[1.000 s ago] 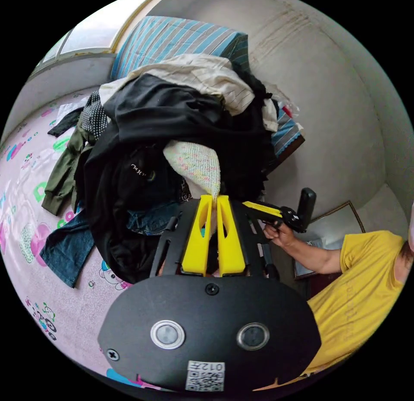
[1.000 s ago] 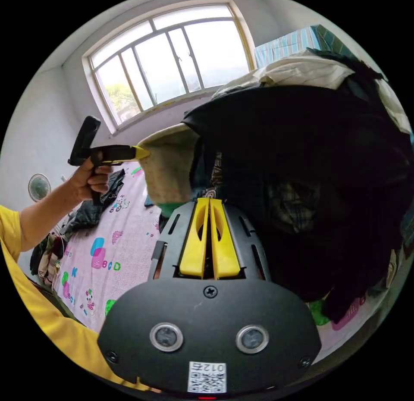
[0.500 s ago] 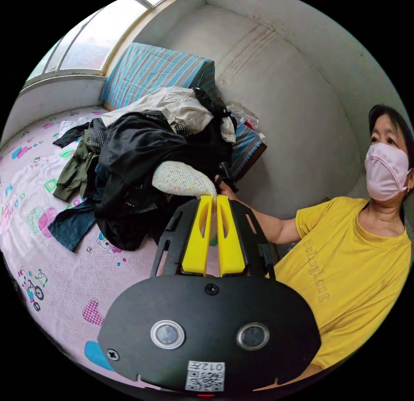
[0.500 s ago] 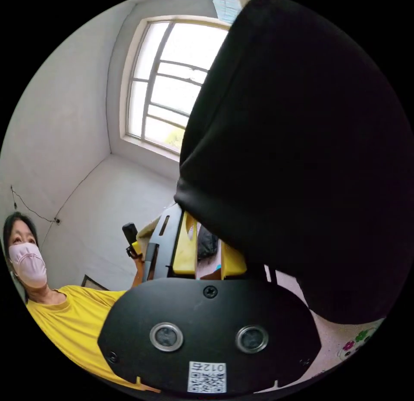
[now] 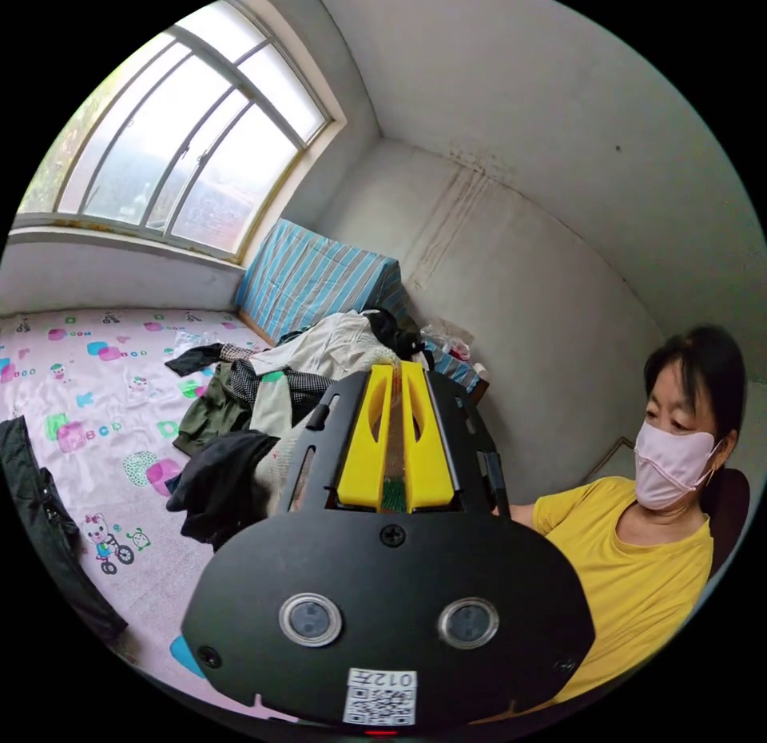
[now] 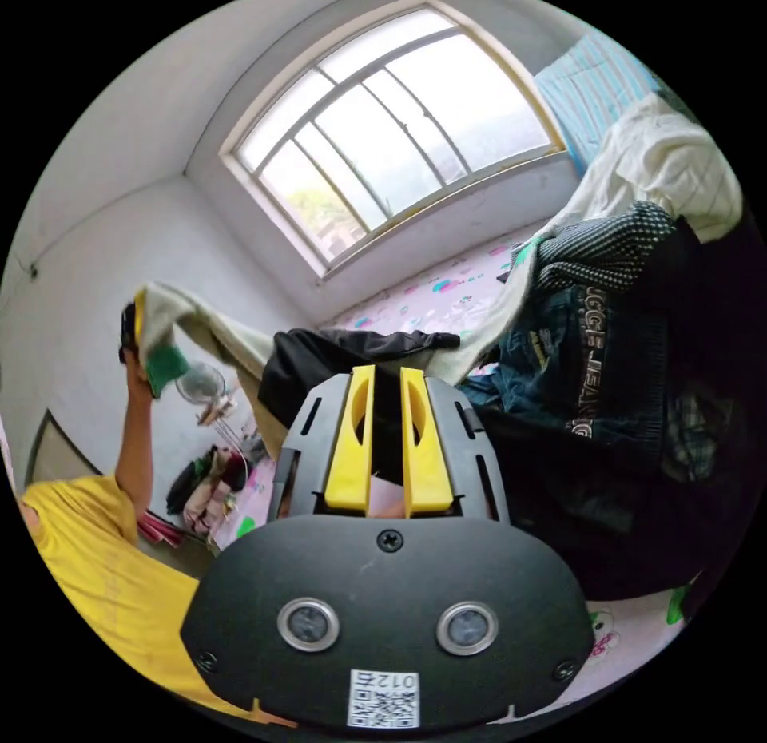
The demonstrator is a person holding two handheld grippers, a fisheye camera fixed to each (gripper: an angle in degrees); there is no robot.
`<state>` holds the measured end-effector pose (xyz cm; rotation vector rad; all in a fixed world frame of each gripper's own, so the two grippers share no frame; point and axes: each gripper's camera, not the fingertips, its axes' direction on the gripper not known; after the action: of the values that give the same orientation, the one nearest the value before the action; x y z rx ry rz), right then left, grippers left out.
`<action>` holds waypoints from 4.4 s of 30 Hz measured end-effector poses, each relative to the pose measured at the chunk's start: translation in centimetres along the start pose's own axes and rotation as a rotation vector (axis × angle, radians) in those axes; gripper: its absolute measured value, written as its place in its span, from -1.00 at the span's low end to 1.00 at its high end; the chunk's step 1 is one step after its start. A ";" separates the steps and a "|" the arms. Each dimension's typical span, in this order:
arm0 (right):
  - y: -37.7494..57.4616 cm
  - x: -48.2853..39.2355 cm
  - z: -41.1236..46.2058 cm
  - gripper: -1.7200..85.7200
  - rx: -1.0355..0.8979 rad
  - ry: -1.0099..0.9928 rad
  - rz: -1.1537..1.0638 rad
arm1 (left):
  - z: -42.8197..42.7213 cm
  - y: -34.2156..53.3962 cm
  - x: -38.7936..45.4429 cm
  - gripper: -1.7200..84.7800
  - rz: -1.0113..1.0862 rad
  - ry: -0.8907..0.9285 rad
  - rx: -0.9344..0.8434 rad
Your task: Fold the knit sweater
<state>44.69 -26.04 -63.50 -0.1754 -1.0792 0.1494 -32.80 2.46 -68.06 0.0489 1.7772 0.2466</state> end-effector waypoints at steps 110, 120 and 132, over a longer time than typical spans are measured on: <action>12.3 -0.9 25.3 -0.90 -0.667 0.174 -0.015 | -49.4 29.7 -8.9 -0.95 -0.863 -0.494 -0.027; 8.7 5.0 38.7 -0.79 -0.796 0.084 0.006 | -27.5 21.8 -20.1 -0.92 -0.580 -0.536 -0.608; 5.8 12.2 39.9 -0.89 -0.785 -0.122 0.083 | -10.1 20.0 -32.3 -0.89 -0.485 -0.460 -1.015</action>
<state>14.84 -15.15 -35.91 -0.9255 -1.2089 -0.2013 -37.46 15.22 -31.15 -0.9592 1.0071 0.6884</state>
